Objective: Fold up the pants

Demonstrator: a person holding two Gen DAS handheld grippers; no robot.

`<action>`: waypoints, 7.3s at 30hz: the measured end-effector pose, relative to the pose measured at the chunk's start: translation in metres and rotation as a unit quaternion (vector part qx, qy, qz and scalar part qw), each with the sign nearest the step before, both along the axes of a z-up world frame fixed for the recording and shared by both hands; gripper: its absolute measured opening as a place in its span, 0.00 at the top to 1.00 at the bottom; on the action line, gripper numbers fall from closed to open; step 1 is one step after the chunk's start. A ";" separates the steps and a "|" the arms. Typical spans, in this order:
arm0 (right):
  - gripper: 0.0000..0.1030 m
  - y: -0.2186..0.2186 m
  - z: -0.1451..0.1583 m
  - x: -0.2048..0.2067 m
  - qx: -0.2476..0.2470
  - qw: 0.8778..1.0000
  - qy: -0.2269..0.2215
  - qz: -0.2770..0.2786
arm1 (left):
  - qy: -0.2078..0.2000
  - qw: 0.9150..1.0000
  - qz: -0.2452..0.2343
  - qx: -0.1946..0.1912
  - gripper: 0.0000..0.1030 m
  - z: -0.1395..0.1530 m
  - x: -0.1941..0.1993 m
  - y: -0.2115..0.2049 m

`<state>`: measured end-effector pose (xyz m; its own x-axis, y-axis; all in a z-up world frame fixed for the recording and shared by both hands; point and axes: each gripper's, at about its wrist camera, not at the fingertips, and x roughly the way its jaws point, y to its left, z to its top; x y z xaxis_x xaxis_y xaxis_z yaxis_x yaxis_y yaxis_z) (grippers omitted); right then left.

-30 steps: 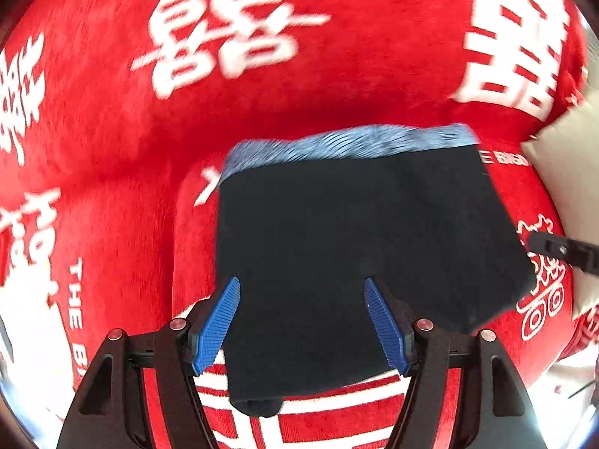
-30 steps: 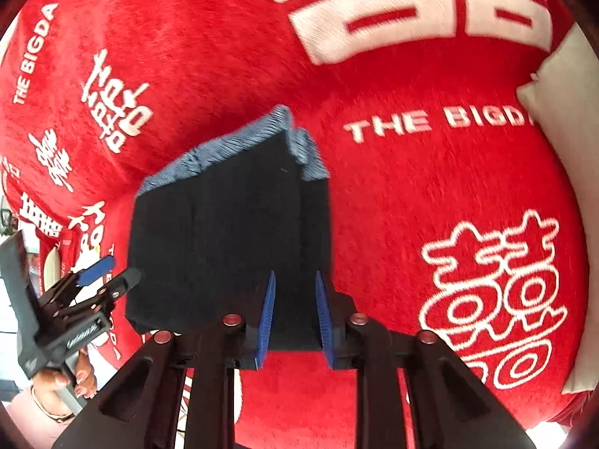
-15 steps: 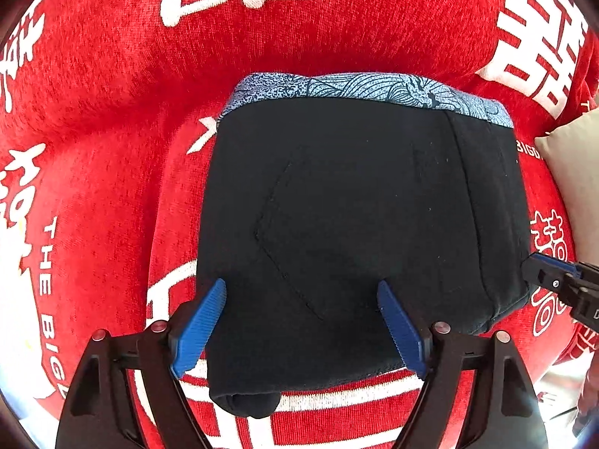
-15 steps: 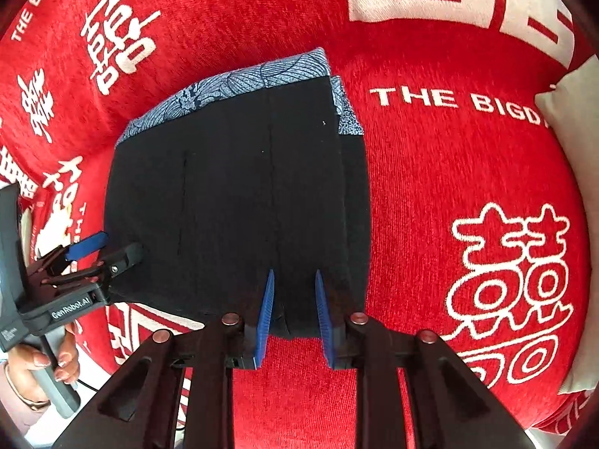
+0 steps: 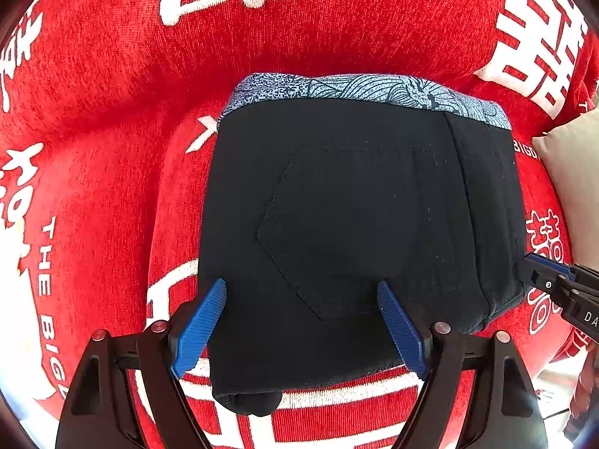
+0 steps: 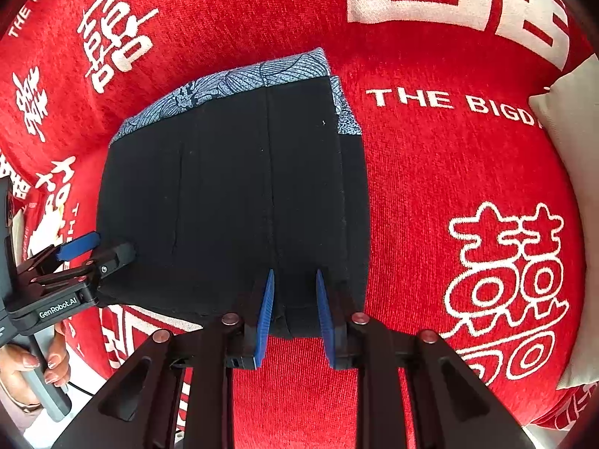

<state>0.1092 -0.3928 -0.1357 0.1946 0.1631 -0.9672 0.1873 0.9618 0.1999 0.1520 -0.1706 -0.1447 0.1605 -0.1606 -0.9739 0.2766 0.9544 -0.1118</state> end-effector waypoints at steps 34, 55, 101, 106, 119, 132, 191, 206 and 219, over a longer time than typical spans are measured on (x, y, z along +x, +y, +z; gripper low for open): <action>0.33 -0.078 0.031 0.085 0.089 0.990 -0.080 -0.068 | -0.021 0.993 0.112 0.010 0.19 0.015 0.129 0.045; 0.89 -0.078 -0.025 0.120 0.090 0.993 -0.004 -0.078 | -0.025 0.991 0.102 0.080 0.19 -0.039 0.158 0.028; 0.29 -0.008 -0.002 0.003 -0.010 0.999 0.013 -0.036 | 0.036 0.998 0.043 -0.013 0.01 -0.002 0.022 0.027; 0.19 -0.003 -0.001 0.002 -0.014 0.999 0.013 -0.032 | 0.054 0.997 0.051 -0.025 0.01 -0.010 0.023 0.031; 0.16 0.024 0.008 -0.020 -0.025 0.999 0.019 -0.044 | 0.096 0.991 0.063 -0.066 0.01 -0.031 0.026 0.043; 0.16 0.001 0.034 -0.038 0.013 0.998 -0.016 -0.052 | 0.063 0.990 -0.005 -0.128 0.01 0.009 0.049 0.068; 0.60 -0.070 -0.001 -0.038 0.378 0.925 0.020 -0.027 | 0.115 0.971 -0.008 -0.209 0.34 0.019 -0.012 0.051; 0.50 -0.061 -0.029 -0.086 0.284 0.958 0.009 -0.044 | 0.089 0.983 -0.002 -0.161 0.16 -0.023 -0.052 0.051; 0.17 -0.033 -0.001 -0.090 0.051 0.996 0.040 -0.063 | 0.029 1.000 0.006 -0.004 0.04 0.004 -0.071 0.040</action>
